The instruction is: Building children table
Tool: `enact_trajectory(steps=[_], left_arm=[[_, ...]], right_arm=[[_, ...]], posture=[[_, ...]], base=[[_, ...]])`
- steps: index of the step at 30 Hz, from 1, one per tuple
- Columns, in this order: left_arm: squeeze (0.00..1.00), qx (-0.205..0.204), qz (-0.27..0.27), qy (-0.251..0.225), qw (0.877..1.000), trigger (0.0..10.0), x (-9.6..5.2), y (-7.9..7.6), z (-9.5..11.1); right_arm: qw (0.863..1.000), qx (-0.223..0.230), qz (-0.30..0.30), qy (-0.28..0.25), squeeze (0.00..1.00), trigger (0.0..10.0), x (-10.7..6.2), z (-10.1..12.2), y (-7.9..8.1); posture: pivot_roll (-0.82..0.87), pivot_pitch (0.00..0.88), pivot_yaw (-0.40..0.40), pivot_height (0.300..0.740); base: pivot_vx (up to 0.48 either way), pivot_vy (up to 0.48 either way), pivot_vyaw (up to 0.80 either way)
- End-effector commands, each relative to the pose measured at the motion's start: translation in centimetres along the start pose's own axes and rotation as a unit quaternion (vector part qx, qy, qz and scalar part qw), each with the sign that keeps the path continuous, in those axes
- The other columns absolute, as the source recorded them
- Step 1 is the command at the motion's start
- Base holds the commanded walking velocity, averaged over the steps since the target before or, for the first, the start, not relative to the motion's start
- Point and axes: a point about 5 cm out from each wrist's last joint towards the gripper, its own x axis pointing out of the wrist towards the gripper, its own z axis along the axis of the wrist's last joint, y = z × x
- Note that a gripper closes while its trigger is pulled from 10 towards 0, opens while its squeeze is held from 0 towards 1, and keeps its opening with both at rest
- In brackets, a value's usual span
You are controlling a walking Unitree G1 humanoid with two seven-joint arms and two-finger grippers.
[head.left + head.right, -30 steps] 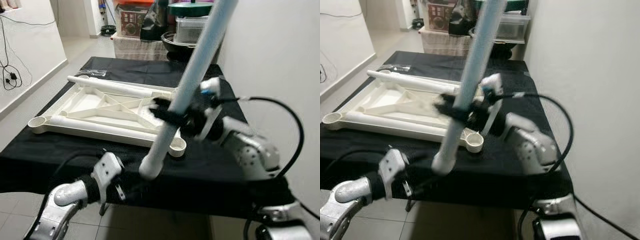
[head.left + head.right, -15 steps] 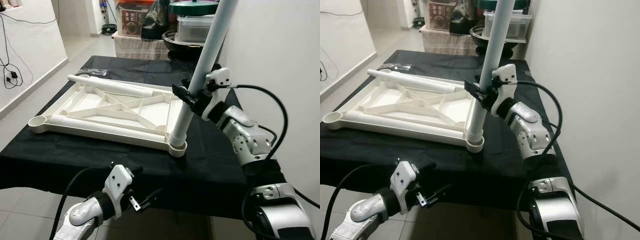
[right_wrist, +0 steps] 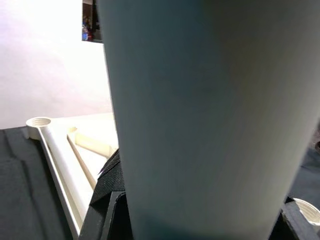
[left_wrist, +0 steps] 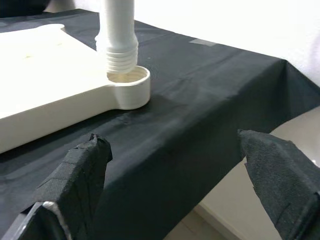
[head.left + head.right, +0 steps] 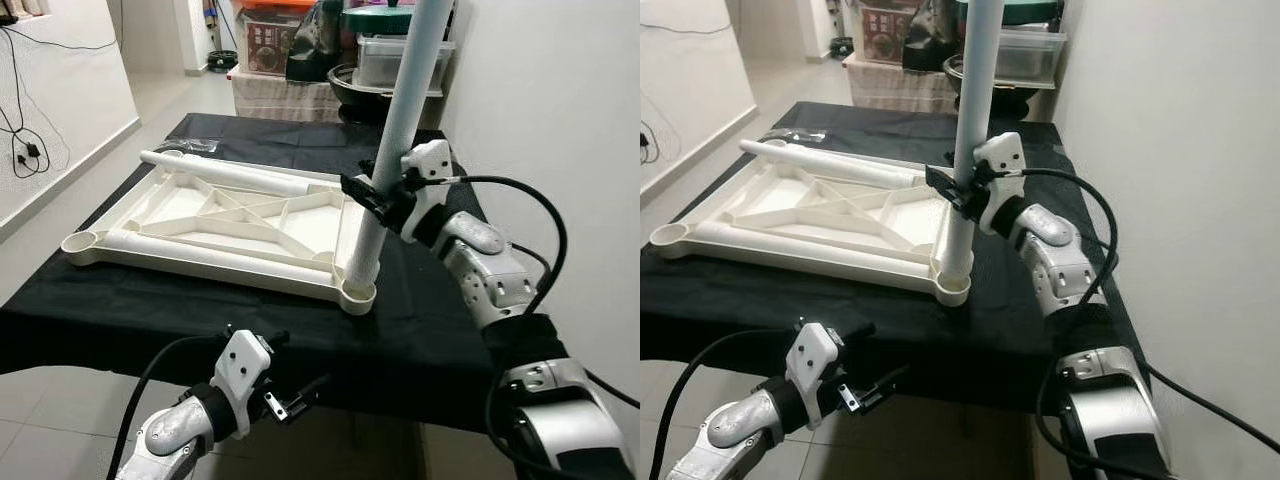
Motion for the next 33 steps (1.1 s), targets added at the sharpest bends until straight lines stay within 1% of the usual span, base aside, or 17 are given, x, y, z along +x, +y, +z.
enact_trajectory(steps=[1, 3, 7, 9, 10, 12, 16, 22, 27, 28, 29, 30, 33], left_arm=[[0.0, 0.0, 0.001, 0.007, 1.0, 10.0, 0.0, -0.1, -0.2], [0.0, 0.0, 0.003, 0.007, 1.0, 10.0, 0.1, -0.1, -0.2], [0.0, 0.0, 0.004, 0.008, 1.0, 10.0, 0.2, -0.1, -0.2], [0.0, -0.001, 0.006, 0.007, 1.0, 10.0, 0.2, 0.0, -0.2], [0.0, -0.001, 0.006, 0.007, 1.0, 10.0, 0.2, 0.0, -0.2], [0.0, -0.003, 0.009, 0.007, 1.0, 10.0, 0.1, 0.1, -0.2], [0.0, -0.005, 0.011, 0.005, 1.0, 10.0, 0.1, 0.2, -0.1], [0.0, -0.01, 0.016, 0.004, 1.0, 10.0, 0.1, 0.4, -0.1], [0.0, -0.012, 0.015, 0.003, 1.0, 10.0, 0.3, 0.3, -0.2], [0.0, -0.013, 0.015, 0.003, 1.0, 10.0, 0.3, 0.2, -0.2], [0.0, -0.015, 0.017, 0.004, 1.0, 10.0, 0.4, 0.2, -0.3], [0.0, -0.015, 0.017, 0.004, 1.0, 10.0, 0.4, 0.2, -0.3], [0.0, -0.019, 0.021, 0.007, 1.0, 10.0, 0.3, 0.3, -0.5]], right_arm=[[1.0, -0.001, 0.007, 0.024, 0.0, 0.0, -0.4, -0.9, 0.0], [0.999, -0.007, 0.027, 0.034, 0.0, 0.0, -0.8, -1.2, 0.2], [0.999, -0.008, 0.036, 0.04, 0.0, 0.0, -1.1, -1.4, 0.2], [0.997, 0.001, 0.056, 0.045, 0.0, 0.0, -1.3, -1.5, 0.6], [0.997, 0.001, 0.056, 0.045, 0.0, 0.0, -1.3, -1.5, 0.6], [0.995, 0.005, 0.083, 0.049, 0.0, 0.0, -1.3, -1.6, 1.3], [0.991, 0.018, 0.121, 0.057, 0.0, 0.0, -1.4, -2.0, 2.2], [0.988, 0.036, 0.132, 0.066, 0.0, 0.0, -1.4, -2.1, 2.3], [0.988, 0.04, 0.131, 0.076, 0.0, 0.0, -1.3, -2.6, 2.3], [0.988, 0.044, 0.123, 0.086, 0.0, 0.0, -1.2, -3.0, 2.2], [0.988, 0.054, 0.102, 0.099, 0.0, 0.0, -0.8, -3.4, 2.0], [0.988, 0.054, 0.102, 0.099, 0.0, 0.0, -0.8, -3.4, 2.0], [0.989, 0.072, 0.029, 0.128, 0.0, 0.0, 0.2, -4.4, 1.1]], posture=[[0.04, 0.0, -0.065, 0.74], [0.03, 0.0, -0.064, 0.74], [0.03, 0.0, -0.068, 0.74], [0.03, 0.0, -0.069, 0.74], [0.03, 0.0, -0.069, 0.74], [0.03, 0.0, -0.069, 0.74], [0.04, 0.0, -0.071, 0.74], [0.04, 0.0, -0.073, 0.74], [0.04, 0.0, -0.076, 0.74], [0.04, 0.0, -0.079, 0.74], [0.04, 0.0, -0.079, 0.74], [0.04, 0.0, -0.079, 0.74], [0.05, 0.0, -0.086, 0.74]], base=[[0.0, 0.0, 0.0], [0.0, 0.0, 0.0], [0.0, 0.0, 0.0], [0.0, 0.0, 0.0], [0.0, 0.0, 0.0], [0.0, 0.0, 0.0], [0.0, 0.0, 0.0], [0.0, 0.0, 0.0], [0.0, 0.0, 0.0], [0.0, 0.0, 0.0], [0.0, 0.0, 0.0], [0.0, 0.0, 0.0], [0.0, 0.0, 0.0]])
